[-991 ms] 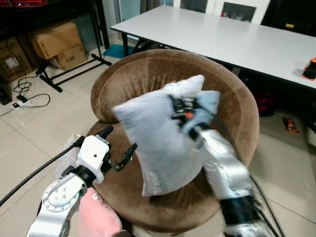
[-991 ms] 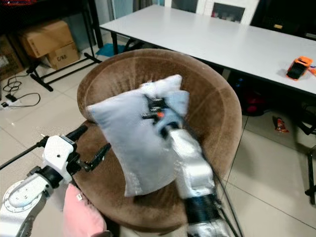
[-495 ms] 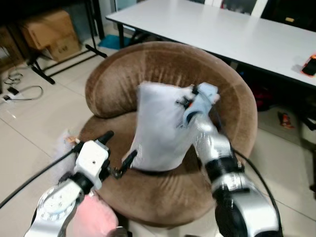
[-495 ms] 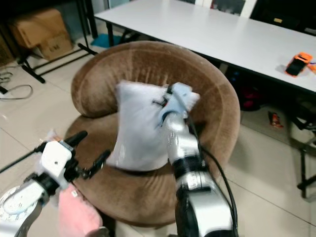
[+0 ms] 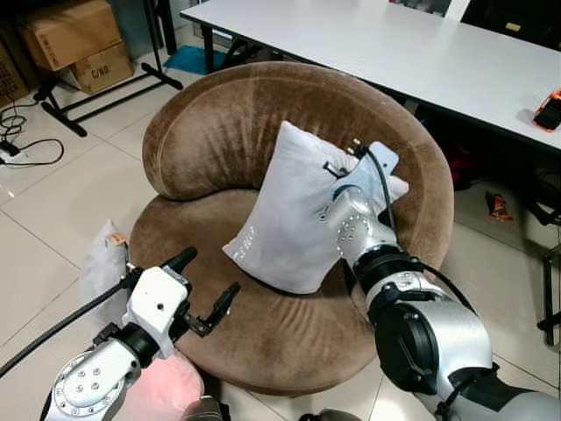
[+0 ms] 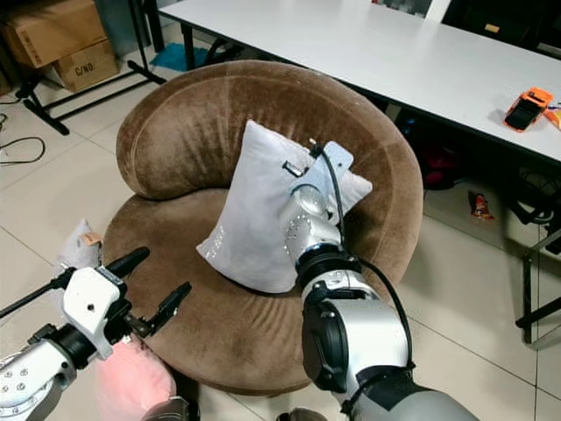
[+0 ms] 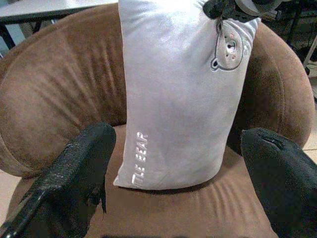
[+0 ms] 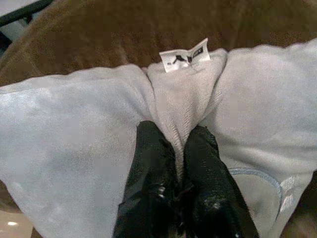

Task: Move the pillow to the sofa from floor

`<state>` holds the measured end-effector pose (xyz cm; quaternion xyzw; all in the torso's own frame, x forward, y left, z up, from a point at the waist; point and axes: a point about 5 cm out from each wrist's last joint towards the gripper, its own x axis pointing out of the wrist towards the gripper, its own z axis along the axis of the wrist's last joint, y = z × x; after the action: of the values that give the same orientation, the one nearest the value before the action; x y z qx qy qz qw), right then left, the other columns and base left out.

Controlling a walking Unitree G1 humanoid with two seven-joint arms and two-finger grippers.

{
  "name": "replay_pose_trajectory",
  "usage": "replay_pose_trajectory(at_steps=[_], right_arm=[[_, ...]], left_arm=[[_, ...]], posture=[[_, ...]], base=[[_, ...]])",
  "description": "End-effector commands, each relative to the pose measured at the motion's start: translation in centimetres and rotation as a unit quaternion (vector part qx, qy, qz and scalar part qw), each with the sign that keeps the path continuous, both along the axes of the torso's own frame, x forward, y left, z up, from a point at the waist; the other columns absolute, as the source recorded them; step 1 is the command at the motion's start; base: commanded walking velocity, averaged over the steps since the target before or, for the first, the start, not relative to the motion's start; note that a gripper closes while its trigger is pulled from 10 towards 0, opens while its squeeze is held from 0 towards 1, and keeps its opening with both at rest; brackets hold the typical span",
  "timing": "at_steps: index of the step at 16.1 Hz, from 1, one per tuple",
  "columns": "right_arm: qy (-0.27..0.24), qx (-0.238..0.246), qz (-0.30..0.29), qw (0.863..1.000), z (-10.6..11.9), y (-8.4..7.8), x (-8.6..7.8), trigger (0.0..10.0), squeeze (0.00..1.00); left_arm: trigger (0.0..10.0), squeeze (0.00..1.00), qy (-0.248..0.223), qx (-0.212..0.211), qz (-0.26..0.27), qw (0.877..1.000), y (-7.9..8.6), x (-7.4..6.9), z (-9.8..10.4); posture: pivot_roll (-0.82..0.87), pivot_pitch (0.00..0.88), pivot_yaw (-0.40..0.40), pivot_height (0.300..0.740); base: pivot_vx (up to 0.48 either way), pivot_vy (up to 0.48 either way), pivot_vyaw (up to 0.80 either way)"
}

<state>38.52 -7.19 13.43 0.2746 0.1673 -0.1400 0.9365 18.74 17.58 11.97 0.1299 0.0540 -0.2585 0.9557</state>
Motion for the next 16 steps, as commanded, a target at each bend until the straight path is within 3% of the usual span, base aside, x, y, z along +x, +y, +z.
replay_pose_trajectory(at_steps=[1,6,7,8,10,11,13,14,16], right_arm=[[-0.015,0.018,-0.001,1.0,0.8,1.3,0.0,10.0,1.0],[-0.098,0.011,-0.023,0.995,1.9,-0.6,0.4,10.0,1.0],[-0.136,-0.002,-0.018,0.991,2.3,-1.6,0.5,10.0,0.78],[-0.147,-0.012,-0.021,0.989,2.5,-2.1,0.5,10.0,0.0],[-0.184,-0.05,-0.031,0.981,3.0,-4.0,0.2,10.0,0.0],[-0.246,-0.081,0.031,0.965,3.4,-5.1,-1.2,10.0,0.0],[-0.277,-0.101,0.102,0.95,3.2,-5.4,-3.1,10.0,0.0],[-0.262,-0.131,0.146,0.945,1.9,-5.6,-5.2,10.0,0.0],[-0.213,-0.161,0.171,0.949,-1.1,-6.4,-8.3,10.0,0.0]], left_arm=[[10.0,0.52,-0.002,-0.001,-0.002,1.0,-0.1,-0.1,0.3],[10.0,0.52,-0.009,-0.005,-0.009,1.0,-0.4,1.1,0.2],[10.0,0.52,-0.012,-0.008,-0.011,1.0,-0.5,1.6,0.2],[10.0,0.51,-0.013,-0.01,-0.012,1.0,-0.6,1.8,0.2],[10.0,0.52,-0.019,-0.015,-0.017,1.0,-1.0,2.5,0.3],[10.0,0.51,-0.021,-0.026,0.002,0.999,-1.3,3.4,0.1],[10.0,0.51,-0.023,-0.037,0.042,0.998,-1.4,4.2,-0.2],[10.0,0.51,-0.026,-0.043,0.09,0.995,-1.3,4.7,-0.7],[10.0,0.51,-0.038,-0.036,0.115,0.992,-1.5,4.6,-1.1]], posture=[[0.12,0.123,-0.084,0.74],[0.1,0.092,-0.064,0.74],[0.09,0.082,-0.052,0.74],[0.08,0.078,-0.046,0.74],[0.06,0.064,-0.026,0.74],[0.05,0.054,-0.02,0.74],[0.04,0.05,-0.017,0.74],[0.03,0.05,-0.014,0.74],[0.02,0.054,-0.018,0.74]], base=[[0.0,0.0,0.0],[0.0,0.0,0.0],[0.0,0.0,0.0],[0.0,0.0,0.0],[0.0,0.0,0.0],[0.0,0.0,0.0],[0.0,0.0,0.0],[0.0,0.0,0.0],[0.0,0.0,0.0]])
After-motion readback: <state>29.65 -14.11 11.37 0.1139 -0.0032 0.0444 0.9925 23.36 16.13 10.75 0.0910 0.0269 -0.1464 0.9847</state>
